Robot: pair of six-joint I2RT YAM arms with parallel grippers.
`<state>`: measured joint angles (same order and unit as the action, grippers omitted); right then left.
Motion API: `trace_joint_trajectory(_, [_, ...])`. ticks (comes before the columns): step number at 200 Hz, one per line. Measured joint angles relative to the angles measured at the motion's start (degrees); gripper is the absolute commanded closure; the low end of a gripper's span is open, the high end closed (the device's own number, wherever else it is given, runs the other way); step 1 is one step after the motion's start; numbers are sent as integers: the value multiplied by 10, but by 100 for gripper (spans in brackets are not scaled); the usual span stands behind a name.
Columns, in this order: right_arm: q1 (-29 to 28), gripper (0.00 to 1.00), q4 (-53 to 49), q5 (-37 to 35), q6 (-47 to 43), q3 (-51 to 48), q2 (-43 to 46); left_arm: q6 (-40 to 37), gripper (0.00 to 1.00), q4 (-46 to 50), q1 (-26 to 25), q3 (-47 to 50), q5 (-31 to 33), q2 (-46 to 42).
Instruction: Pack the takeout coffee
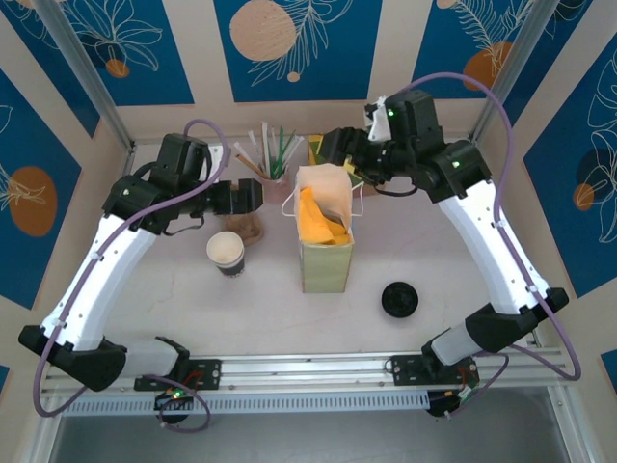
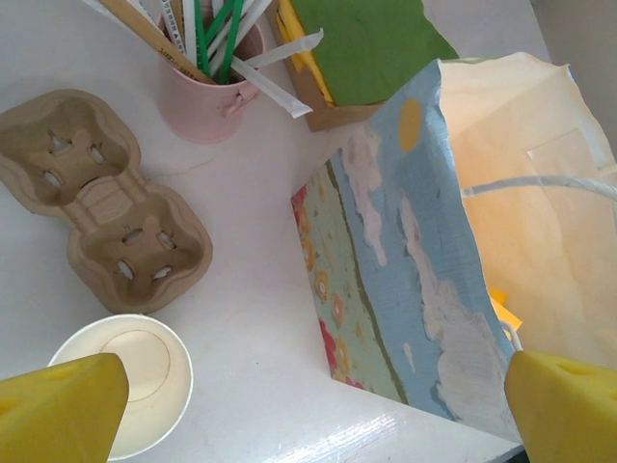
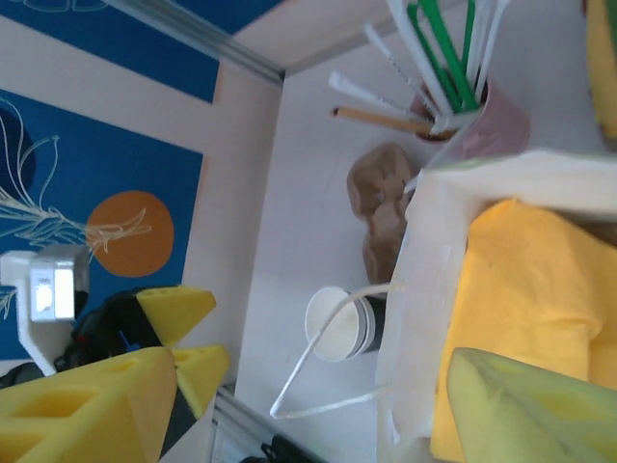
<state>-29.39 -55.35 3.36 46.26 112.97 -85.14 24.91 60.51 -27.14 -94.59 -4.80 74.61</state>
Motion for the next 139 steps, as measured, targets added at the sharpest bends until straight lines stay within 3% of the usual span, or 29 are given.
trace_joint_trajectory(40, [79,11,-18,-28,-41,-7,27,-13,0,0,1,-1,42,5])
trace_joint_trajectory(85, [196,0,0,-64,-79,-128,109,-28,0,-22,38,40,94,-5])
trace_joint_trajectory(139, [277,1,66,-120,-135,-311,153,-25,0,-85,118,172,158,-19])
